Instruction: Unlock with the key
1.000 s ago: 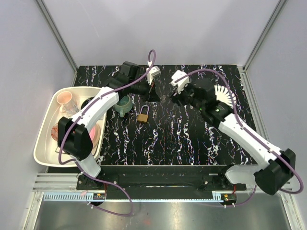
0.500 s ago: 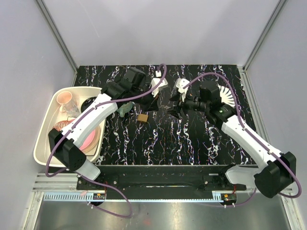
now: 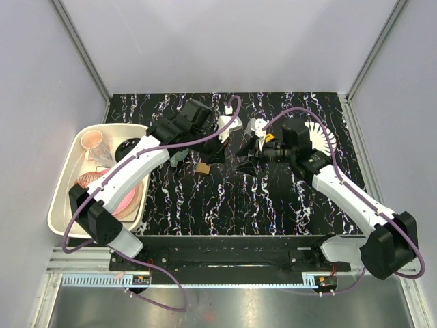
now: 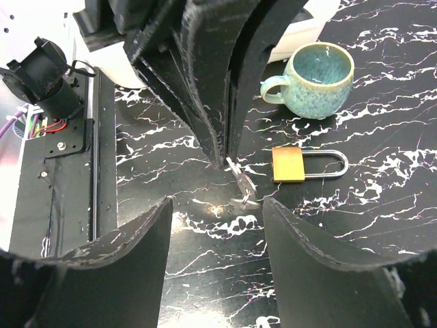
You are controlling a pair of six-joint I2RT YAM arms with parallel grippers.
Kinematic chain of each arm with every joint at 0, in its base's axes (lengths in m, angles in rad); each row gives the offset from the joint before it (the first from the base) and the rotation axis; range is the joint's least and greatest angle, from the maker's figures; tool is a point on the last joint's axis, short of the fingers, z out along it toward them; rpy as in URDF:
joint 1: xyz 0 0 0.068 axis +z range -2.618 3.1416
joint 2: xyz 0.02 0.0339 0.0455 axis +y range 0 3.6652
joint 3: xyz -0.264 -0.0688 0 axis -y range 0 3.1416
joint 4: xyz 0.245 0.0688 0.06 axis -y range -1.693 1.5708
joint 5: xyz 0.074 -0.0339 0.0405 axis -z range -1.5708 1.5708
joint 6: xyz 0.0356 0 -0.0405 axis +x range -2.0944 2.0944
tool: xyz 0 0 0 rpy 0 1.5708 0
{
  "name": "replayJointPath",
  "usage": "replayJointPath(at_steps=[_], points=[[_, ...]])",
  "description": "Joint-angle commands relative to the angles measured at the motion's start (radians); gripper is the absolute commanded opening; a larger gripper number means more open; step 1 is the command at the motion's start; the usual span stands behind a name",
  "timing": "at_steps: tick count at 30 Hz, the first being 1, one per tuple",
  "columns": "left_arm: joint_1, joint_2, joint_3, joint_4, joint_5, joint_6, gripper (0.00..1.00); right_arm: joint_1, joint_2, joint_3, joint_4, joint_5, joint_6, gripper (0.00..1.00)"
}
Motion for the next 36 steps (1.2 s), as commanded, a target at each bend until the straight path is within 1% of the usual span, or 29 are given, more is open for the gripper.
replayJointPath(at_steps=[1,5,16,22,27,36], points=[[-0.013,-0.015,0.057,0.005,0.012,-0.024,0.00,-0.008,-0.010,-0.018,0.082,-0.004,0.009,0.61],[-0.016,-0.010,0.055,0.002,0.026,-0.030,0.00,-0.009,-0.008,-0.024,0.099,0.055,0.013,0.62],[-0.022,-0.012,0.045,0.000,0.052,-0.035,0.00,-0.015,-0.011,-0.043,0.160,0.092,0.016,0.61],[-0.023,-0.009,0.046,-0.003,0.081,-0.038,0.00,-0.015,0.007,-0.046,0.163,0.035,0.019,0.55],[-0.026,-0.007,0.048,-0.008,0.090,-0.038,0.00,-0.015,0.012,-0.044,0.160,0.019,0.015,0.47],[-0.025,-0.007,0.049,-0.008,0.098,-0.039,0.00,-0.015,0.013,-0.052,0.151,-0.010,-0.005,0.42]])
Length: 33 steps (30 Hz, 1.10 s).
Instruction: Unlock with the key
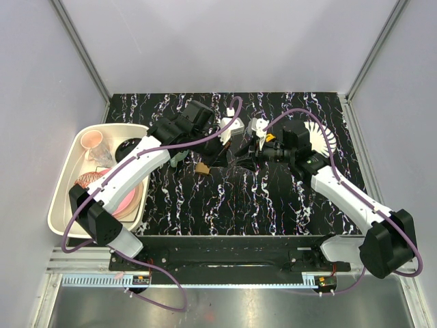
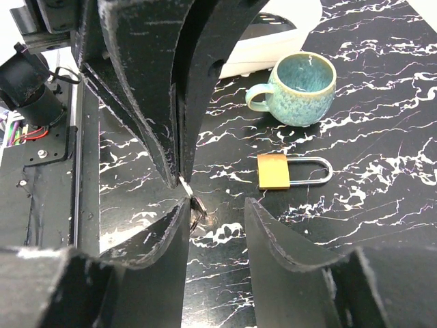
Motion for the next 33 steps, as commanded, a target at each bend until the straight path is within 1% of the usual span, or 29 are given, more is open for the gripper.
replayJointPath(at_steps=[1,7,14,17,18,21,23,24,25,26,28,29,30,31,33], points=[[-0.005,-0.007,0.035,0.018,0.039,-0.012,0.00,-0.007,0.003,-0.005,0.027,-0.041,-0.029,0.43],[-0.007,-0.007,0.035,0.018,0.045,-0.012,0.00,-0.008,0.002,-0.007,0.018,-0.055,-0.041,0.45],[-0.007,-0.001,0.035,0.015,0.057,-0.012,0.00,-0.007,0.010,-0.004,0.018,-0.069,-0.041,0.42],[-0.005,0.002,0.038,0.013,0.067,-0.014,0.00,-0.007,0.011,-0.004,0.018,-0.089,-0.041,0.31],[-0.007,0.002,0.041,0.013,0.068,-0.014,0.00,-0.008,0.011,-0.004,0.018,-0.096,-0.043,0.22],[-0.005,0.006,0.046,0.012,0.067,-0.014,0.00,-0.007,0.006,-0.007,0.004,-0.116,-0.058,0.17],[-0.007,0.005,0.052,0.012,0.062,-0.014,0.00,-0.008,0.003,-0.011,-0.005,-0.122,-0.075,0.11],[-0.007,0.003,0.052,0.010,0.059,-0.014,0.00,-0.008,0.000,-0.013,-0.007,-0.124,-0.079,0.06],[-0.007,0.005,0.055,0.009,0.057,-0.014,0.00,-0.007,-0.001,-0.013,-0.007,-0.121,-0.092,0.00],[-0.007,0.003,0.055,0.010,0.054,-0.012,0.00,-0.007,-0.004,-0.014,-0.037,-0.121,-0.098,0.00],[-0.007,0.003,0.057,0.009,0.039,-0.014,0.01,-0.007,-0.012,-0.016,-0.046,-0.124,-0.119,0.00],[-0.007,0.002,0.057,0.009,0.036,-0.012,0.04,-0.008,-0.015,-0.019,-0.050,-0.124,-0.122,0.00],[-0.007,0.002,0.057,0.010,0.030,-0.014,0.10,-0.008,-0.021,-0.020,-0.050,-0.122,-0.124,0.00],[-0.005,0.000,0.057,0.009,0.028,-0.014,0.22,-0.008,-0.023,-0.023,-0.051,-0.122,-0.128,0.00],[-0.005,-0.001,0.057,0.010,0.021,-0.012,0.25,-0.011,-0.032,-0.027,-0.053,-0.124,-0.132,0.00]])
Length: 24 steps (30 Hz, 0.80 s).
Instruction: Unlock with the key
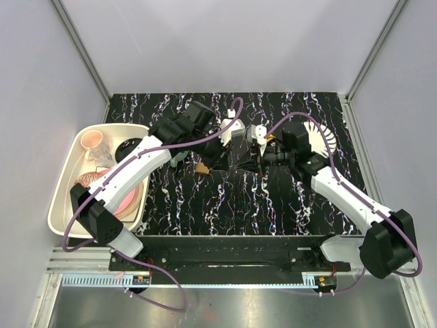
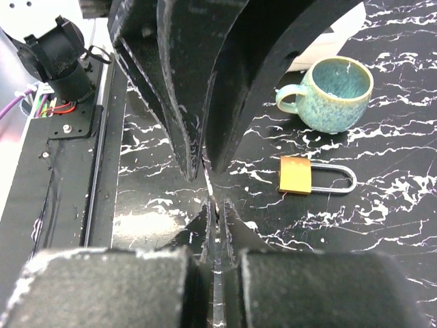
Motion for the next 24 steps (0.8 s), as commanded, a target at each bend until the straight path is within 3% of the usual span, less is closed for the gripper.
replayJointPath(at_steps=[1,6,12,16,21,24], points=[[-0.004,-0.012,0.051,0.036,-0.002,-0.009,0.28,-0.009,-0.036,-0.014,-0.013,-0.002,-0.035,0.00],[-0.002,-0.026,0.051,0.042,-0.026,-0.009,0.49,-0.017,-0.051,-0.020,-0.015,0.031,-0.037,0.00],[0.018,-0.055,0.022,0.073,-0.113,-0.002,0.72,-0.028,-0.090,-0.027,-0.013,0.188,-0.026,0.00],[0.049,-0.052,0.006,0.084,-0.164,0.044,0.82,-0.063,-0.131,-0.027,-0.013,0.344,-0.011,0.00],[0.122,0.009,0.019,0.107,-0.199,0.147,0.98,-0.095,-0.212,-0.037,-0.088,0.435,-0.060,0.00],[0.165,0.072,0.040,0.142,-0.227,0.233,0.99,-0.115,-0.246,-0.050,-0.148,0.449,-0.114,0.00]])
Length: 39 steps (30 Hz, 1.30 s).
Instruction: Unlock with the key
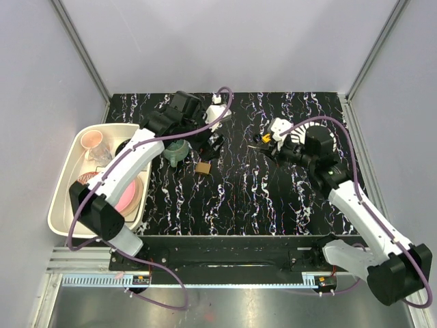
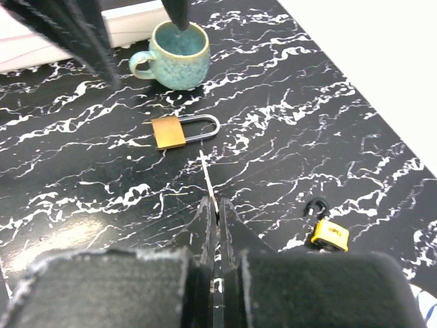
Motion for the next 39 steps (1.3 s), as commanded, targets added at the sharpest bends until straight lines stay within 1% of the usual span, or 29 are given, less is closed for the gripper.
replayJointPath(at_steps=[1,5,9,13,15,19,21,25,26,28,33,39], points=[[0.067,0.108,0.042,0.085,-0.068,0.157,0.99,-0.028,-0.062,-0.020,-0.088,0.073,-0.079,0.00],[0.087,0.229,0.128,0.062,-0.063,0.222,0.99,-0.061,-0.105,-0.052,-0.111,0.038,-0.097,0.00],[0.086,0.352,0.229,0.039,-0.107,0.289,0.99,-0.081,-0.111,-0.043,-0.138,0.037,-0.086,0.00],[0.086,0.474,0.298,0.036,-0.167,0.369,0.99,-0.096,-0.127,-0.047,-0.141,0.060,-0.082,0.00],[0.086,0.505,0.328,0.036,-0.201,0.403,0.99,-0.100,-0.136,-0.055,-0.141,0.057,-0.082,0.00],[0.090,0.562,0.334,0.046,-0.241,0.504,0.99,-0.110,-0.138,-0.074,-0.134,0.041,-0.079,0.00],[0.093,0.576,0.334,0.063,-0.258,0.519,0.98,-0.113,-0.138,-0.075,-0.129,0.043,-0.074,0.00],[0.096,0.611,0.322,0.065,-0.258,0.591,0.91,-0.117,-0.133,-0.078,-0.123,0.043,-0.065,0.00],[0.096,0.616,0.317,0.066,-0.256,0.602,0.86,-0.119,-0.133,-0.080,-0.119,0.043,-0.063,0.00],[0.096,0.631,0.305,0.069,-0.252,0.627,0.81,-0.122,-0.131,-0.084,-0.115,0.040,-0.060,0.00],[0.104,0.665,0.303,0.105,-0.281,0.665,0.68,-0.131,-0.125,-0.089,-0.111,0.030,-0.054,0.00],[0.112,0.705,0.322,0.096,-0.256,0.696,0.57,-0.146,-0.133,-0.097,-0.100,0.029,-0.051,0.00]])
